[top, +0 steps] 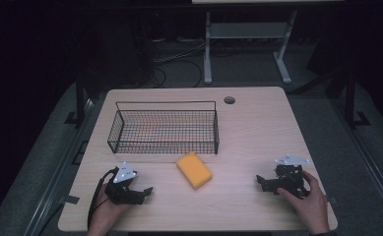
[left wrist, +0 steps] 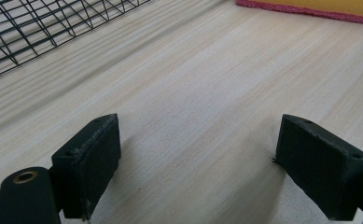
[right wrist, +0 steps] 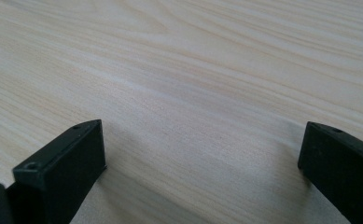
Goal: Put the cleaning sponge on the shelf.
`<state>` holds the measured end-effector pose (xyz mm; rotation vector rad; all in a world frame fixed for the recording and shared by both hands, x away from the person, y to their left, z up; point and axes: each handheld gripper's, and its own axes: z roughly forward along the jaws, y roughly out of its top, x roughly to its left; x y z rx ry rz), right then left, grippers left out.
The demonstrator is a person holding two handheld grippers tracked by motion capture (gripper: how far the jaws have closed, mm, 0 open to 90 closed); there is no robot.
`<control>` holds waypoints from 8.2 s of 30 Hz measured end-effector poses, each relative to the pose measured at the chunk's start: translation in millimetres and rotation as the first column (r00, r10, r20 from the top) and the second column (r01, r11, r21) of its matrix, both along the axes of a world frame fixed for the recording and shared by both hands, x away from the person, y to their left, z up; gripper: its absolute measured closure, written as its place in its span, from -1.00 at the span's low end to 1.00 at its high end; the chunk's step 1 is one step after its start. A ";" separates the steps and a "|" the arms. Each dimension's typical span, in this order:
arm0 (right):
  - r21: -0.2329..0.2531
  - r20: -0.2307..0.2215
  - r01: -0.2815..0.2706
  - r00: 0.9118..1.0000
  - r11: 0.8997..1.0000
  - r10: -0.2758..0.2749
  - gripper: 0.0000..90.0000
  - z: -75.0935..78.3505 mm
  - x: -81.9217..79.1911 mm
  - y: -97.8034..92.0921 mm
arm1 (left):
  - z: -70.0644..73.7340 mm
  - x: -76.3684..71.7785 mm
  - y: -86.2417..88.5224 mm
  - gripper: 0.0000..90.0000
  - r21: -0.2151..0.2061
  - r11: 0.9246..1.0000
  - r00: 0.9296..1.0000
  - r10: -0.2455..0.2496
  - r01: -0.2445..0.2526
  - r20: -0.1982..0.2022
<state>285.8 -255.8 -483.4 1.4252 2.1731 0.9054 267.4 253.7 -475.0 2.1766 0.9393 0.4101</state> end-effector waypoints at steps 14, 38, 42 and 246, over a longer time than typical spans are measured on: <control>0.000 0.000 0.000 1.000 1.000 0.000 -1.00 0.0 0.0 0.0 | 2.4 0.5 -1.1 -0.61 -0.001 1.000 1.000 0.021 -0.021 -0.006; -0.001 0.002 -0.002 1.000 1.000 0.002 -1.00 -0.2 0.3 -0.2 | 26.1 16.3 -12.6 0.99 -0.013 1.000 0.998 0.005 -0.006 -0.056; -0.002 0.003 -0.003 1.000 1.000 0.003 -1.00 -0.2 0.3 -0.3 | 28.0 21.5 -19.0 0.99 -0.018 1.000 0.997 -0.001 -0.001 -0.080; -0.001 0.002 -0.002 1.000 1.000 0.002 -1.00 -0.2 0.2 -0.2 | 54.1 51.3 -158.0 -0.72 0.125 0.970 0.945 -0.166 0.208 -0.281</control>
